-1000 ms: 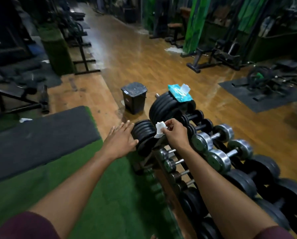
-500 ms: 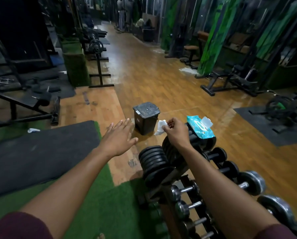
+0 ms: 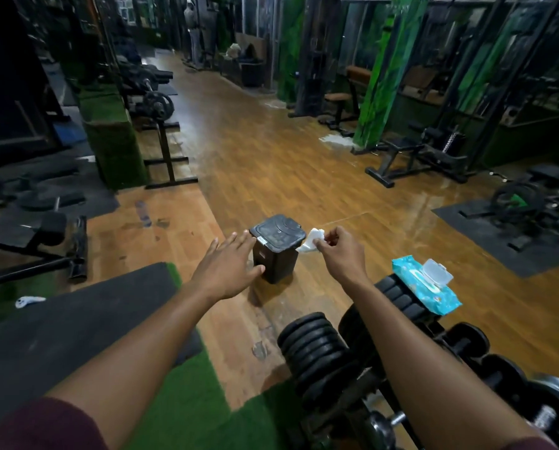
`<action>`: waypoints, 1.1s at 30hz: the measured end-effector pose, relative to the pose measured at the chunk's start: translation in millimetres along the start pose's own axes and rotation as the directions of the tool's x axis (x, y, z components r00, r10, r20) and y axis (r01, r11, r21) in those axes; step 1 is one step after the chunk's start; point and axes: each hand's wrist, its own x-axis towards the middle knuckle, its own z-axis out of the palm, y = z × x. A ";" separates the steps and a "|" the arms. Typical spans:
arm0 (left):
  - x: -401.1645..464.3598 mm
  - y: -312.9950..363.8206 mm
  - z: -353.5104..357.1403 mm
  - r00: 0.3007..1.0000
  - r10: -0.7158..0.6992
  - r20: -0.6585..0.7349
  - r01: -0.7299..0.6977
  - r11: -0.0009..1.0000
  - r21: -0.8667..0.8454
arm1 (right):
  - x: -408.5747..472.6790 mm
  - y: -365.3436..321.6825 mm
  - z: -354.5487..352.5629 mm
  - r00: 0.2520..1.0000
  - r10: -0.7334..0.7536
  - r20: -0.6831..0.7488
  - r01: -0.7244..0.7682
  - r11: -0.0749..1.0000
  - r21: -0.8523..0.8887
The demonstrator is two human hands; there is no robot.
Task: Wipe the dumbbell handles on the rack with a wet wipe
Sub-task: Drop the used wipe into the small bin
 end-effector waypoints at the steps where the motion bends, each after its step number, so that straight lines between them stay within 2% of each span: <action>1: 10.7 -10.4 -1.8 1.000 0.007 0.006 -0.007 1.000 -0.007 | 8.5 -4.2 9.3 1.000 0.006 -0.004 -0.006 1.000 0.002; 12: 140.7 -94.6 -0.5 0.998 0.029 0.054 -0.029 1.000 -0.009 | 131.1 -16.3 104.6 0.996 0.094 0.003 -0.094 0.994 0.054; 16: 190.7 -126.3 1.6 0.996 -0.011 0.090 0.010 1.000 0.006 | 184.3 -24.3 139.0 0.995 0.093 0.038 -0.096 0.992 0.087; 26: 288.2 -214.3 6.6 0.982 -0.120 0.146 0.124 0.992 -0.019 | 294.1 -41.3 234.8 0.977 0.134 0.168 -0.143 0.989 0.046; 33: 365.5 -282.0 23.5 0.971 -0.120 0.206 0.135 0.989 -0.059 | 360.0 -49.2 307.4 0.968 0.171 0.185 -0.175 0.985 0.007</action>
